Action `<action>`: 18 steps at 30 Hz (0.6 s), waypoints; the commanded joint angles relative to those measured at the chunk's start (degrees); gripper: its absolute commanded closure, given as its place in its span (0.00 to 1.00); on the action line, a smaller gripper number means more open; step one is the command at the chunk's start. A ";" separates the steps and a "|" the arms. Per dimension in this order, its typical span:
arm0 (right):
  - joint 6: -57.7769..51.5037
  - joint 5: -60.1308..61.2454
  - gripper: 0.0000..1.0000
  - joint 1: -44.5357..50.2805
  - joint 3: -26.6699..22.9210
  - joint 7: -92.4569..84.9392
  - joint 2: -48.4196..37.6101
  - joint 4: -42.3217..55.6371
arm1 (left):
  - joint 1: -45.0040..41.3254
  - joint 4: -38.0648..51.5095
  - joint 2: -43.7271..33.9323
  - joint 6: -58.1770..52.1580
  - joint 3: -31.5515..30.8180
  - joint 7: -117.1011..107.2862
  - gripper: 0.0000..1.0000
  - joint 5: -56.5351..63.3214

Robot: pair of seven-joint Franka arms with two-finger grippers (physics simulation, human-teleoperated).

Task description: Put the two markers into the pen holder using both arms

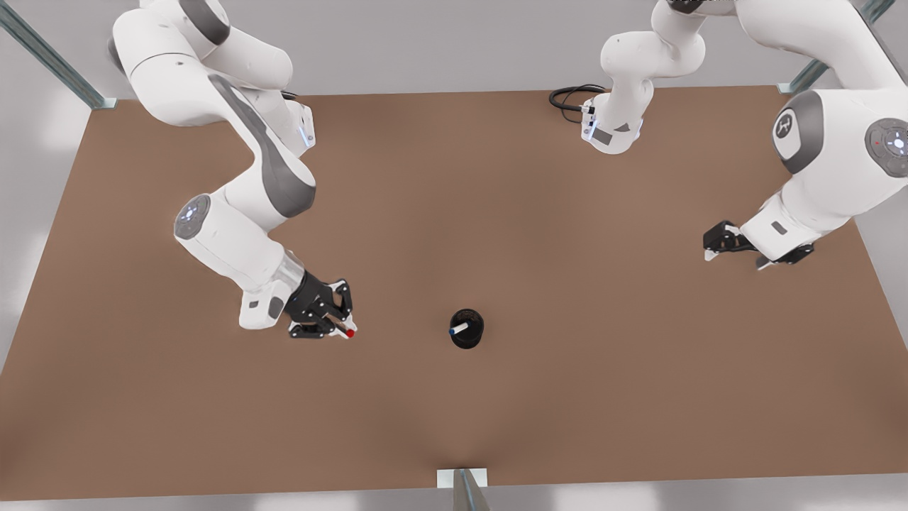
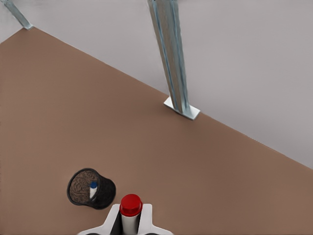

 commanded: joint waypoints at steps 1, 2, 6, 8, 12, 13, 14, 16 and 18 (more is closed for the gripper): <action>9.83 -0.72 0.79 1.56 0.05 1.88 0.57 -0.42 | 0.02 0.04 0.30 -4.48 0.02 -14.09 0.00 0.42; 11.59 -0.72 0.79 2.00 0.05 1.88 0.92 -0.77 | 0.29 0.04 0.39 -4.39 0.02 -14.01 0.00 0.42; 19.23 -0.63 0.79 6.04 0.05 2.94 3.03 -0.69 | 0.20 0.13 1.27 -1.67 0.02 -13.83 0.00 0.42; 21.44 -0.63 0.79 6.84 0.05 3.29 3.46 -0.60 | 0.20 0.04 1.36 -1.49 0.02 -13.83 0.00 0.42; 31.71 -0.98 0.79 12.02 -0.83 3.20 8.56 -0.69 | 0.37 0.04 2.32 -1.49 0.02 -13.74 0.00 0.42; 34.53 -0.90 0.79 14.04 -0.92 3.11 9.88 -0.42 | 0.46 0.04 2.32 -1.40 0.02 -13.74 0.00 0.42; 35.23 -0.81 0.79 16.32 -1.70 3.20 10.76 0.89 | 0.55 0.04 2.41 -1.31 0.02 -13.65 0.00 0.42; 35.41 -0.81 0.79 24.76 -8.12 3.29 12.34 5.20 | 0.64 0.04 2.94 -0.17 0.11 -13.65 0.00 0.33; 37.52 -0.72 0.79 28.54 -10.76 3.29 13.84 5.82 | 0.81 0.04 2.94 -0.17 0.11 -13.56 0.00 0.33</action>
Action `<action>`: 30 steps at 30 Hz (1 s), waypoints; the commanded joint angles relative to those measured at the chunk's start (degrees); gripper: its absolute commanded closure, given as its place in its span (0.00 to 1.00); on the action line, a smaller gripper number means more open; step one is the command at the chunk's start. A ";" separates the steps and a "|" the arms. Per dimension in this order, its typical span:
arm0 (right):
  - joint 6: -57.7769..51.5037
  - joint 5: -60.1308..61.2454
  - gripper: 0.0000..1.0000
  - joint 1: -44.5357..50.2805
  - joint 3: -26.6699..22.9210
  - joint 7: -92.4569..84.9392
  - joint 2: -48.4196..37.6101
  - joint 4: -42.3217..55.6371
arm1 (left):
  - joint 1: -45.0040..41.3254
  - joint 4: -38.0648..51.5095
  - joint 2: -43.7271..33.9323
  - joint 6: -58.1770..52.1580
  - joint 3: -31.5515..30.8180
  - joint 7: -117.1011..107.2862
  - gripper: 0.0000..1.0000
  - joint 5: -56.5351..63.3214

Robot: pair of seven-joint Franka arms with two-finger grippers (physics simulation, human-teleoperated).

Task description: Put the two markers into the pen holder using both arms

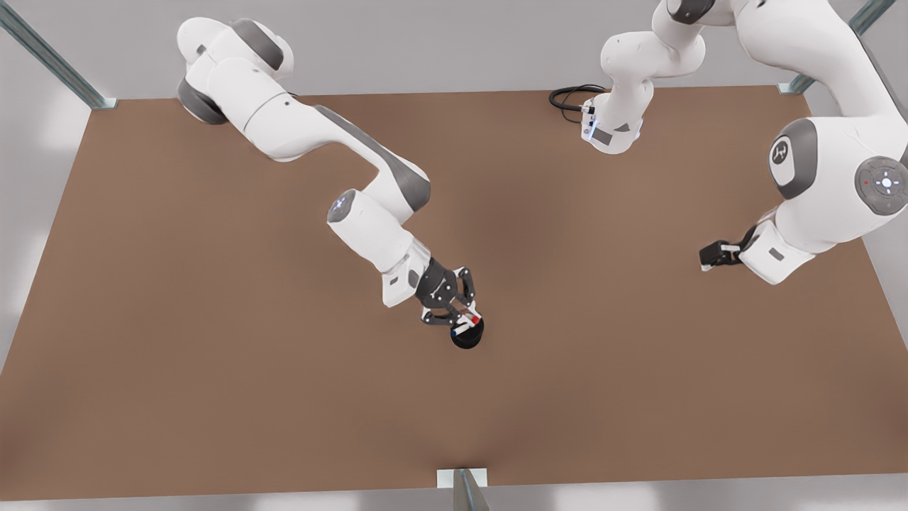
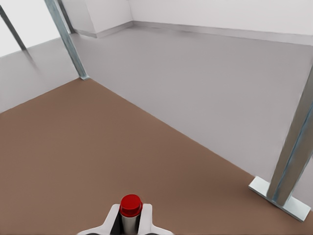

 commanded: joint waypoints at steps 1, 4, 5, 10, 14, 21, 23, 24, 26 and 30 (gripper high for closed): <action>6.61 -0.17 0.79 2.20 -1.41 2.56 1.86 3.00 | 0.01 -0.05 -0.02 0.67 0.00 -4.89 0.00 -0.08; 6.61 -0.69 0.79 4.92 -4.58 3.08 4.15 5.39 | 0.18 -0.05 -0.02 0.67 0.00 -4.80 0.00 0.01; 6.70 -2.45 0.79 4.92 -4.66 3.08 4.76 5.39 | 0.18 -0.05 -0.02 0.67 0.00 -4.80 0.00 0.01; 9.07 -7.20 0.79 4.84 -5.10 3.00 7.75 4.95 | 0.36 -0.13 0.50 0.93 0.00 -4.72 0.00 0.01; 9.86 -7.37 0.79 5.01 -5.90 2.99 8.28 4.16 | 0.71 -0.13 1.12 1.46 0.00 -4.72 0.00 -0.08; 11.09 -8.43 0.79 5.45 -5.90 2.99 8.28 2.14 | 0.80 -0.13 1.29 1.90 0.00 -4.72 0.00 -0.16; 11.09 -8.52 0.79 5.45 -5.90 2.82 8.28 2.05 | 0.71 -0.13 1.65 1.99 0.00 -4.72 0.00 -0.16; 11.09 -8.52 0.79 5.54 -5.90 2.82 8.28 2.05 | 0.71 -0.13 1.65 1.99 0.00 -4.72 0.00 -0.16; 11.09 -8.52 0.79 5.45 -5.90 2.64 8.28 1.17 | 0.62 -0.13 1.65 1.99 0.00 -4.72 0.00 -0.16; 14.43 -11.07 0.79 3.08 -5.19 2.29 6.96 -4.28 | 0.53 -0.31 1.73 2.25 0.00 -4.72 0.00 -0.17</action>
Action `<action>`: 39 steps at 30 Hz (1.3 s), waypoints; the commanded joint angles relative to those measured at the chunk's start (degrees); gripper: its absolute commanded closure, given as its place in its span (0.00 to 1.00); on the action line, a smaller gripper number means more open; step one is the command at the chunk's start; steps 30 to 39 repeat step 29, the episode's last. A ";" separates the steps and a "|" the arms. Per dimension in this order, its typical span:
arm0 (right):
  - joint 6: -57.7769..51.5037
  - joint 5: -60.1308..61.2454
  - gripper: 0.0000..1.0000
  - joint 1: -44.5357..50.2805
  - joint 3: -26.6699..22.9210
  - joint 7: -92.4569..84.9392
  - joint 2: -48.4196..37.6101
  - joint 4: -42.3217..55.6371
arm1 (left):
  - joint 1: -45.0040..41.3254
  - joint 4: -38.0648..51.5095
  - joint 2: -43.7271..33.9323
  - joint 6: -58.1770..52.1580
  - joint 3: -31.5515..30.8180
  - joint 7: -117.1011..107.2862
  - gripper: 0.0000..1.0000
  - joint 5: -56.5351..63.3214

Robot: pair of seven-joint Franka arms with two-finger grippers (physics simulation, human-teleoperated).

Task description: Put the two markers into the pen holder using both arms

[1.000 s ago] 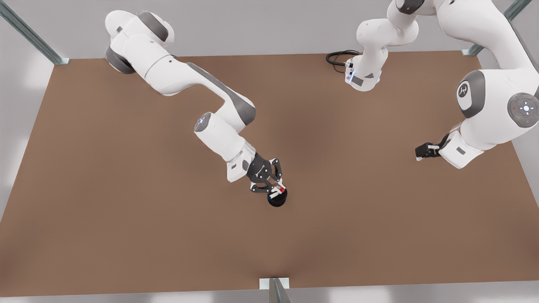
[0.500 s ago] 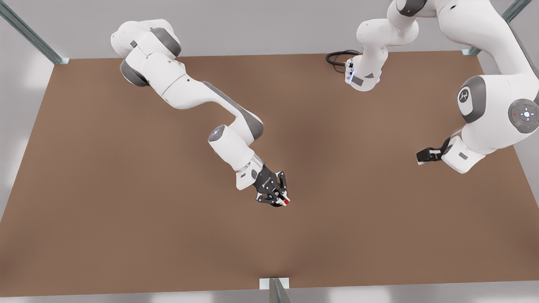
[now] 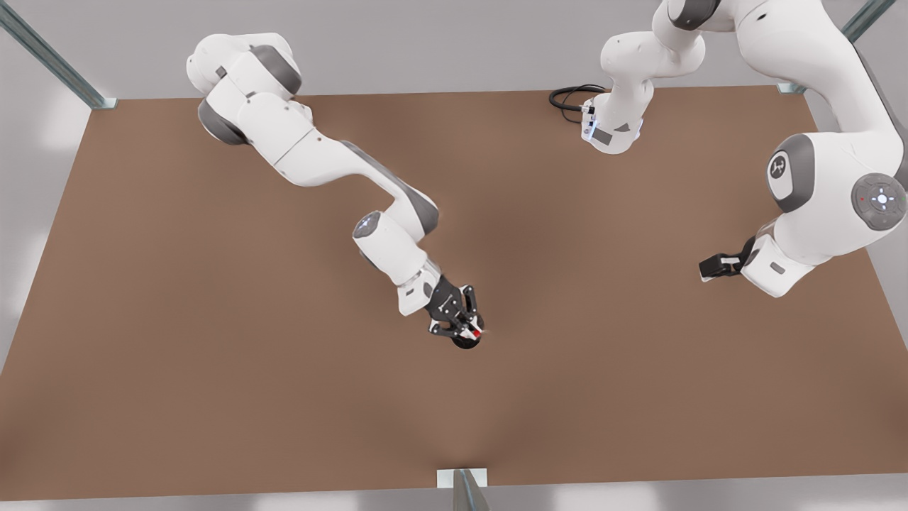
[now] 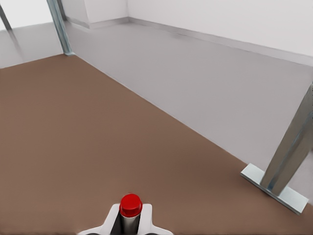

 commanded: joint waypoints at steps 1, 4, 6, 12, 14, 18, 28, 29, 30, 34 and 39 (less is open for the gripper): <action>1.90 -0.96 0.79 -0.29 0.17 -0.23 -0.30 -0.48 | -0.01 0.01 -0.06 0.23 -0.01 -0.90 0.00 0.04; 3.04 -0.96 0.79 -0.20 0.17 -0.23 -0.13 -1.63 | -0.01 0.01 -0.06 0.24 -0.01 -0.90 0.00 0.04; 3.84 -1.93 0.79 0.15 0.17 -0.14 0.57 -2.15 | -0.01 0.01 -0.06 0.32 -0.01 -0.90 0.00 0.04; 3.31 -2.72 0.00 -0.20 0.08 -0.32 0.49 -2.24 | -0.01 0.01 0.20 0.41 -0.01 -0.90 0.00 0.04; -12.58 -2.02 0.00 -2.92 0.17 1.43 -7.59 -1.19 | -0.01 0.01 0.29 0.32 -0.01 -0.99 0.00 -0.05; -67.25 0.61 0.00 -14.97 -14.05 22.18 -34.05 -0.57 | -2.38 0.45 0.29 -0.29 -0.53 -0.73 0.00 -0.05; -83.09 2.81 0.00 -14.00 -27.25 15.77 -38.45 -4.18 | -2.82 0.45 0.29 -1.44 -0.53 3.49 0.00 0.12; -83.00 3.08 0.00 -14.00 -27.34 15.50 -38.36 -4.26 | -2.91 0.45 0.29 -1.44 -0.53 3.49 0.00 0.13; -83.00 3.08 0.00 -14.00 -27.34 15.50 -38.36 -4.26 | -2.91 0.45 0.29 -1.44 -0.53 3.49 0.00 0.13; -83.00 3.08 0.00 -14.00 -27.34 15.50 -38.36 -4.26 | -2.91 0.45 0.29 -1.44 -0.53 3.49 0.00 0.13; -83.00 3.08 0.00 -14.00 -27.34 15.50 -38.36 -4.26 | -2.91 0.45 0.29 -1.44 -0.53 3.49 0.00 0.13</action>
